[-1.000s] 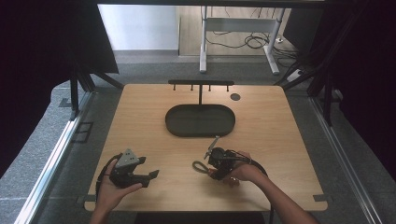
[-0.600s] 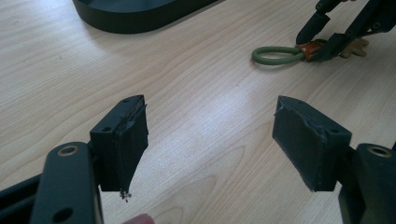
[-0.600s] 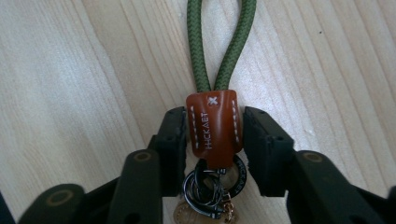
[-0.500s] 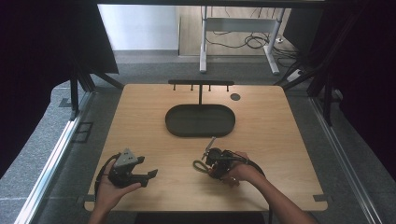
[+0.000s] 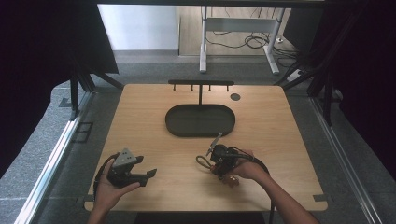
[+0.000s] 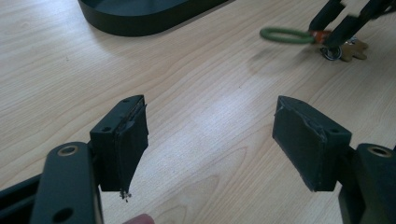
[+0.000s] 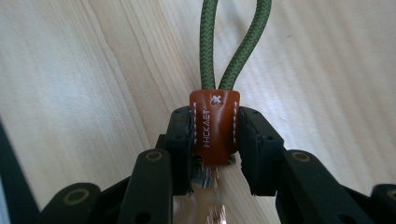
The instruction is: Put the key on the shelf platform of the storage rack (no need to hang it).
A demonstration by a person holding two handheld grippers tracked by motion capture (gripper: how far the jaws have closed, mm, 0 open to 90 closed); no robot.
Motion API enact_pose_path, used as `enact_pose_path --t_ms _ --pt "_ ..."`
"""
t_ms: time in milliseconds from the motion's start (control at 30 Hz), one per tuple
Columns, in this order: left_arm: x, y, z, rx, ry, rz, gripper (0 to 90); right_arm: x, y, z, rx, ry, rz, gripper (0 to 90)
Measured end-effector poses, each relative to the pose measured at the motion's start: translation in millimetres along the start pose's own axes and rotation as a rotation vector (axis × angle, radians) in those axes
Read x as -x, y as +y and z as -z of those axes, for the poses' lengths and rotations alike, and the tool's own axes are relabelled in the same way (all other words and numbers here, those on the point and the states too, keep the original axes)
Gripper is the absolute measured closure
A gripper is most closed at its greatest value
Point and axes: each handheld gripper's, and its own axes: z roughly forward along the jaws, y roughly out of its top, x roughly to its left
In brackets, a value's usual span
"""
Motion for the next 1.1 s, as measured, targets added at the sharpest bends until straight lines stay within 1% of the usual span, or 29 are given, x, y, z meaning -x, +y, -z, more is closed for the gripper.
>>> enact_pose_path --t_ms 100,133,167,200,333,700,833,900,967,1100 --pt "0.2 0.2 0.5 0.001 0.000 -0.002 26.9 1.5 -1.0 14.2 0.029 -0.001 -0.006 67.0" --pt "0.4 0.3 0.6 0.001 0.000 -0.002 26.9 1.9 -1.3 18.8 0.036 -0.005 -0.001 67.1" --pt "0.3 0.4 0.6 0.001 -0.001 -0.002 26.9 1.6 -1.2 27.8 0.055 -0.012 -0.002 67.1" --pt "0.3 0.4 0.6 0.001 -0.001 -0.002 26.9 1.6 -1.2 27.8 0.055 -0.012 -0.002 67.1" --pt "-0.2 0.2 0.8 0.000 0.001 0.000 26.9 2.7 -1.0 44.9 0.089 -0.020 -0.001 67.1" --pt "-0.6 0.0 1.0 0.001 0.001 0.003 26.9 6.0 -2.5 62.3 0.109 -0.039 -0.001 67.1" --pt "0.1 0.1 0.2 -0.002 -0.001 0.002 26.9 7.9 -3.1 65.9 0.117 -0.040 0.002 67.1" --pt "-0.1 0.2 0.4 0.000 0.000 0.002 26.9 8.7 -3.2 68.2 0.119 -0.035 -0.006 67.1" --pt "-0.5 0.1 0.8 0.001 0.001 0.003 26.9 11.5 -3.6 71.9 0.139 -0.018 -0.010 67.1" --pt "-0.9 -0.2 0.0 -0.002 0.001 0.003 26.9 15.1 -2.8 75.8 0.140 -0.026 -0.008 67.1"
